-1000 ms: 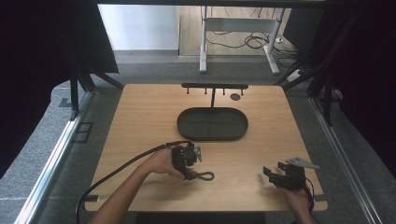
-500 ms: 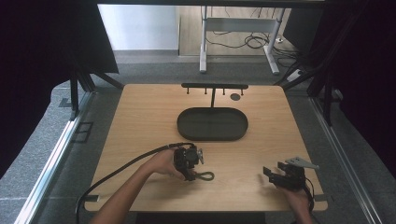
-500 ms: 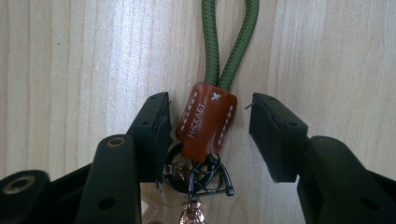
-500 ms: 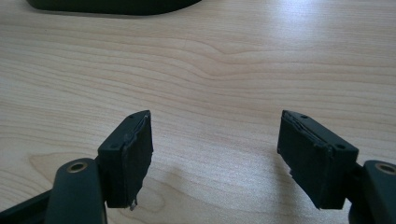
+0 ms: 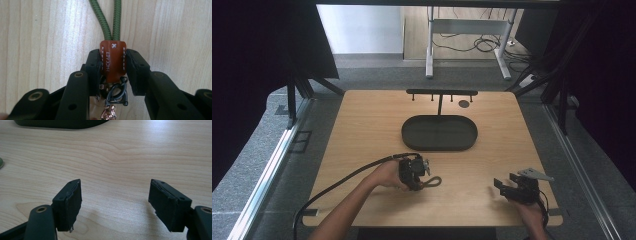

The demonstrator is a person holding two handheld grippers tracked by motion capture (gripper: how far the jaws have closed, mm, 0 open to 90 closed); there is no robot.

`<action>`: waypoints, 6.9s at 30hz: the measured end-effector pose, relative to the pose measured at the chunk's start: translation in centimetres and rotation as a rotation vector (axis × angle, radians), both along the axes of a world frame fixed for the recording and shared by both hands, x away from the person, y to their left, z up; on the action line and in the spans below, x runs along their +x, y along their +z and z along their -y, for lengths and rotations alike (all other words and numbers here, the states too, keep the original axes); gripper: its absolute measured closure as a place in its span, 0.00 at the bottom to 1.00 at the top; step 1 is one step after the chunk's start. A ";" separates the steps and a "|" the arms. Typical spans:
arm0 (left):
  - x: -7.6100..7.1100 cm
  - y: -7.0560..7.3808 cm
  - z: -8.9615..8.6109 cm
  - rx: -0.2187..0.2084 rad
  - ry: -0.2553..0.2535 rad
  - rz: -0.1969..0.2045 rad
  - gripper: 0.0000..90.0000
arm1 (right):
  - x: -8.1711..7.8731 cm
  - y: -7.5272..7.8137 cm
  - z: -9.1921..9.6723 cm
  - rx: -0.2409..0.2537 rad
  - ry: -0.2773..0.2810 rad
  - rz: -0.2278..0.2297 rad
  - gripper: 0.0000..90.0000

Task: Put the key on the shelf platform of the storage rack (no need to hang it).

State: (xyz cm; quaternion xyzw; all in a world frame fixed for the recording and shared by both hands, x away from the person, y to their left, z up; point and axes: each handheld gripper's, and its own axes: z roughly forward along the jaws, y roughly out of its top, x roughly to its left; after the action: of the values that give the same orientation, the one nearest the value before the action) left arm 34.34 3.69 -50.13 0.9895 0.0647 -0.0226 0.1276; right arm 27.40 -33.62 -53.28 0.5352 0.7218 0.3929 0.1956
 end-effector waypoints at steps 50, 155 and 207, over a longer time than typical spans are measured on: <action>0.2 9.8 -5.7 -0.189 0.105 0.048 0.74 | -0.1 0.0 0.4 0.011 -0.019 0.001 0.30; 8.8 13.6 -1.4 -0.171 0.173 0.083 0.74 | -0.4 0.8 1.0 0.029 -0.047 0.041 0.31; 13.7 12.9 1.5 -0.149 0.199 0.061 0.74 | -0.4 0.4 1.8 0.034 -0.065 0.028 0.31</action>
State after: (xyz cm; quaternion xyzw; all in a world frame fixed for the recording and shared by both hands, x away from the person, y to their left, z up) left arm 48.07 2.23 -37.19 0.9662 0.1567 0.0153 0.2042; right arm 26.99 -35.42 -52.89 0.5560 0.6943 0.4062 0.2093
